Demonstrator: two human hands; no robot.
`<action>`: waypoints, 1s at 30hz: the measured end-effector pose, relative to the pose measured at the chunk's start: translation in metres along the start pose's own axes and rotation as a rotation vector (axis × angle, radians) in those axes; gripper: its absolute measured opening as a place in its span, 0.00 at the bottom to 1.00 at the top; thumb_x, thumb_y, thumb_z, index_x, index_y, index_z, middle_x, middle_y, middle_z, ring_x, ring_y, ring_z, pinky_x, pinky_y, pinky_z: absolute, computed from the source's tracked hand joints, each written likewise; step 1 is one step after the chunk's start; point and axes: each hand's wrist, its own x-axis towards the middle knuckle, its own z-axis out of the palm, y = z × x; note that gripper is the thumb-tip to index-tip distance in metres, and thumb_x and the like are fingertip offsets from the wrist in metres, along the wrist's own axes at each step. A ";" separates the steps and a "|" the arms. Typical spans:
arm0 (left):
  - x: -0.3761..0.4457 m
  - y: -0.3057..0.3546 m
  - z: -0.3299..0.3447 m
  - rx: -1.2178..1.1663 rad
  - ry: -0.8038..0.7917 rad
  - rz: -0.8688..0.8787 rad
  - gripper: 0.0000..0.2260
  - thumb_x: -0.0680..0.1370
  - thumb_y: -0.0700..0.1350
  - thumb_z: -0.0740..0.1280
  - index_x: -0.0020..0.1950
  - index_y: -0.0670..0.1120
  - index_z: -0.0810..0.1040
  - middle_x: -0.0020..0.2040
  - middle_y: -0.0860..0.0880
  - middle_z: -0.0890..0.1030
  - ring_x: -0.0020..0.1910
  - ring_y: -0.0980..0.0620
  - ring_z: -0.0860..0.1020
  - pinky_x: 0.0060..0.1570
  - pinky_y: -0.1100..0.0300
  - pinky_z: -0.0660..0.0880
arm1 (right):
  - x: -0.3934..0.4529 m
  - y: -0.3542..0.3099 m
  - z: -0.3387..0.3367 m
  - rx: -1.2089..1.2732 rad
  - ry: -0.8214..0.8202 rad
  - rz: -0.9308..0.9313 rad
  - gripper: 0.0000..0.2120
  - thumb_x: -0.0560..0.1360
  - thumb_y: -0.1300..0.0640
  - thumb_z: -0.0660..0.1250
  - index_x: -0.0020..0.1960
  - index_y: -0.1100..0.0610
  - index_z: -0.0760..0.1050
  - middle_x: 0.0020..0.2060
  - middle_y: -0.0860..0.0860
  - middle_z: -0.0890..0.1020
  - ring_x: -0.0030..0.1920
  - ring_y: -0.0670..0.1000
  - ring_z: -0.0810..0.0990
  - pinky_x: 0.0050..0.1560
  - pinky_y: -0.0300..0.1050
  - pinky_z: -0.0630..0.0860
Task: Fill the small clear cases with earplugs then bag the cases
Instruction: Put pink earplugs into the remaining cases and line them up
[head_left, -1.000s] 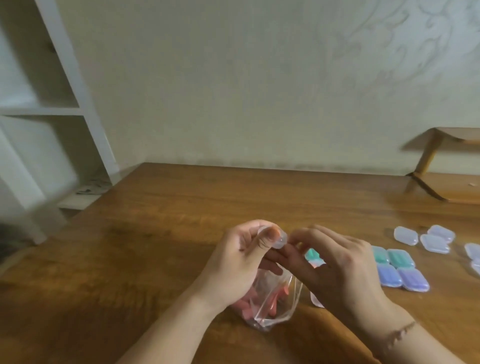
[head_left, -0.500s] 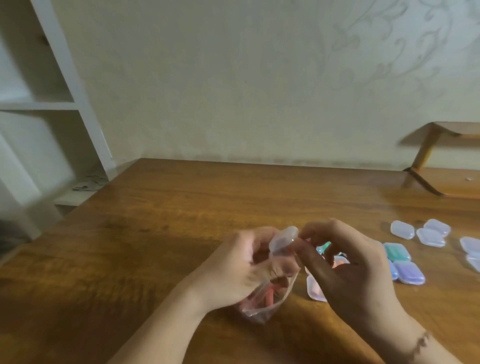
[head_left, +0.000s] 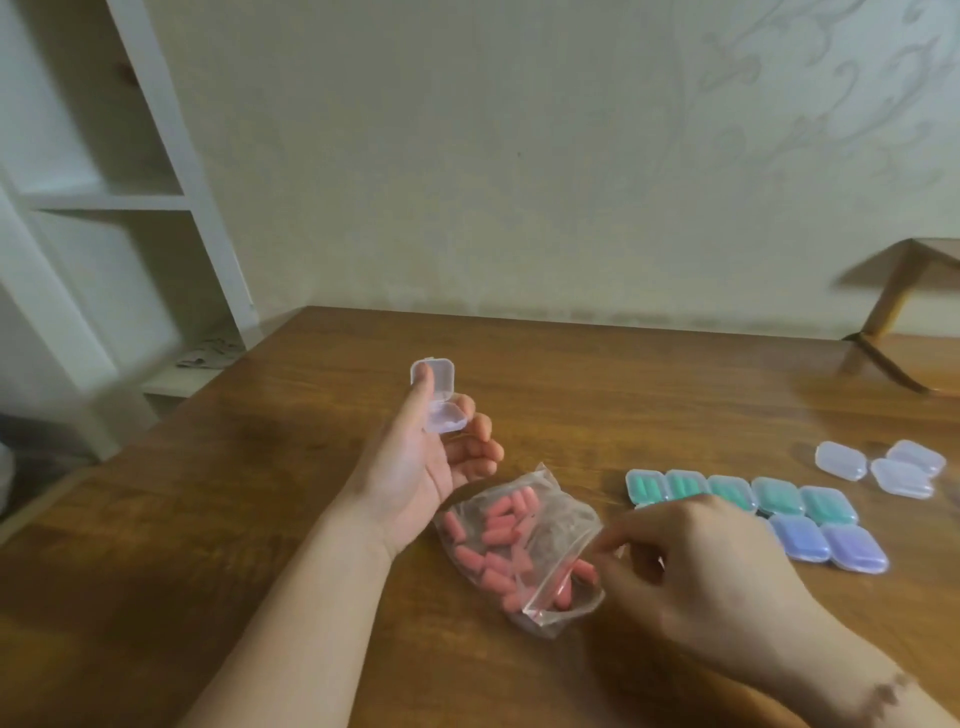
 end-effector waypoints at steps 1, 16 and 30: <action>0.000 -0.001 0.000 -0.019 0.003 -0.021 0.23 0.80 0.63 0.55 0.40 0.45 0.73 0.39 0.44 0.76 0.37 0.49 0.78 0.40 0.55 0.75 | 0.000 -0.003 0.001 -0.025 -0.027 0.009 0.14 0.70 0.33 0.60 0.46 0.36 0.81 0.26 0.37 0.75 0.32 0.39 0.75 0.30 0.32 0.70; -0.022 -0.016 0.037 -0.110 -0.254 -0.109 0.20 0.73 0.64 0.66 0.44 0.47 0.78 0.41 0.46 0.78 0.35 0.51 0.75 0.33 0.61 0.71 | 0.001 -0.005 -0.029 0.457 0.191 0.001 0.07 0.67 0.45 0.74 0.38 0.46 0.80 0.33 0.43 0.82 0.34 0.46 0.79 0.30 0.32 0.71; -0.035 -0.030 0.058 -0.207 -0.433 -0.209 0.27 0.80 0.66 0.55 0.51 0.45 0.82 0.44 0.46 0.81 0.45 0.51 0.79 0.47 0.59 0.75 | -0.001 -0.021 0.007 0.186 0.469 -0.166 0.09 0.74 0.43 0.67 0.45 0.46 0.82 0.44 0.38 0.82 0.41 0.33 0.77 0.32 0.39 0.77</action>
